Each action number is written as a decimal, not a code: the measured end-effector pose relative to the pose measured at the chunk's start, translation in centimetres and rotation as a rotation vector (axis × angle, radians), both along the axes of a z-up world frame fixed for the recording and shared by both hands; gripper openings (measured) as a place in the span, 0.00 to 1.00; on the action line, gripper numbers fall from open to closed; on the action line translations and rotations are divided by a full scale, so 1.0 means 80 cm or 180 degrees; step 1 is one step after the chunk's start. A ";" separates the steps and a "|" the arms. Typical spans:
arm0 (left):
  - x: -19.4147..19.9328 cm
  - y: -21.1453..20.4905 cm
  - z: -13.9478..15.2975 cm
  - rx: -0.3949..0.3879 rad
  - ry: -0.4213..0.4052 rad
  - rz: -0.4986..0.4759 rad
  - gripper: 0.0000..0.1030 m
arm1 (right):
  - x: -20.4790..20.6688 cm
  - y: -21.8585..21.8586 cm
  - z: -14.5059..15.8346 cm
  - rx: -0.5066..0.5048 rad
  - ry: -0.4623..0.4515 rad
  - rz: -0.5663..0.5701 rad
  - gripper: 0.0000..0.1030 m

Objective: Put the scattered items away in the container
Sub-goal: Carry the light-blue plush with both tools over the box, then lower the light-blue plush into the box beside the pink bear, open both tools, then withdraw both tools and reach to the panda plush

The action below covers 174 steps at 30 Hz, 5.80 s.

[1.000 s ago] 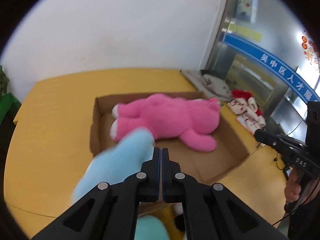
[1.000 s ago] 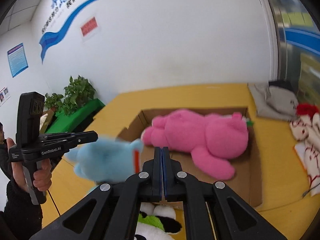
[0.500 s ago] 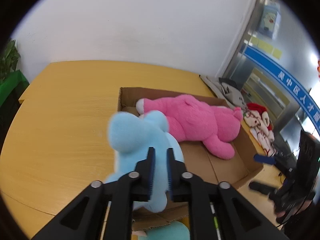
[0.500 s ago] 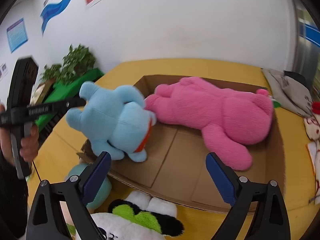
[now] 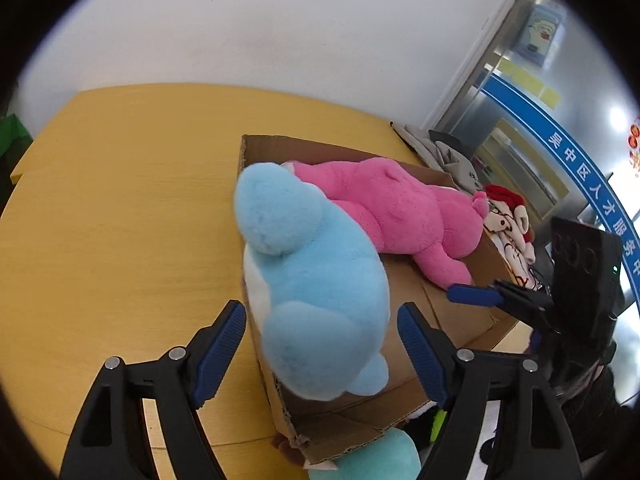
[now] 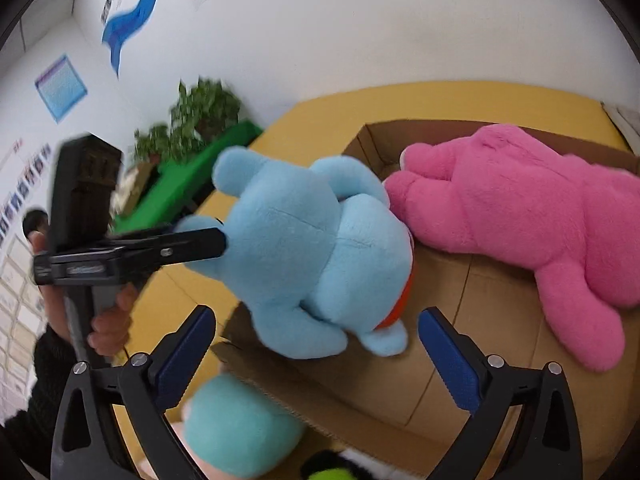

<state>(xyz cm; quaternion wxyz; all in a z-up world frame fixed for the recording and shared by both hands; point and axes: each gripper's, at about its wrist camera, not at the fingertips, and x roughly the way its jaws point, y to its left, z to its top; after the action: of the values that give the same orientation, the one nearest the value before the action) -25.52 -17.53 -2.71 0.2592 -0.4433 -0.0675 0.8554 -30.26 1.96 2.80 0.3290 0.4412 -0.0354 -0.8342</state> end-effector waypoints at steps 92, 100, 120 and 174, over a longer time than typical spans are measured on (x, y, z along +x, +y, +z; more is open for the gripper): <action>-0.032 0.184 -0.042 -0.0148 -0.0342 -0.0797 0.00 | -0.066 0.159 -0.034 -0.0258 0.0078 -0.0455 0.69; -0.019 0.140 -0.030 -0.0248 -0.0331 -0.0566 0.00 | -0.089 0.109 -0.014 -0.0451 -0.0164 -0.0172 0.68; -0.048 0.081 -0.076 -0.0432 -0.0669 -0.0117 0.00 | -0.051 0.056 -0.068 -0.0306 -0.0523 0.0340 0.78; 0.142 0.062 -0.015 -0.0336 0.0052 0.0037 0.62 | 0.096 0.236 0.002 0.0862 0.0128 -0.0982 0.98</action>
<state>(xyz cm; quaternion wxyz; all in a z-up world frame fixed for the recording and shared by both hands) -14.15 -12.58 -3.87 0.2310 -0.4490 -0.0228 0.8629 -22.60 20.83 2.98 0.1357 0.4540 0.0164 -0.8805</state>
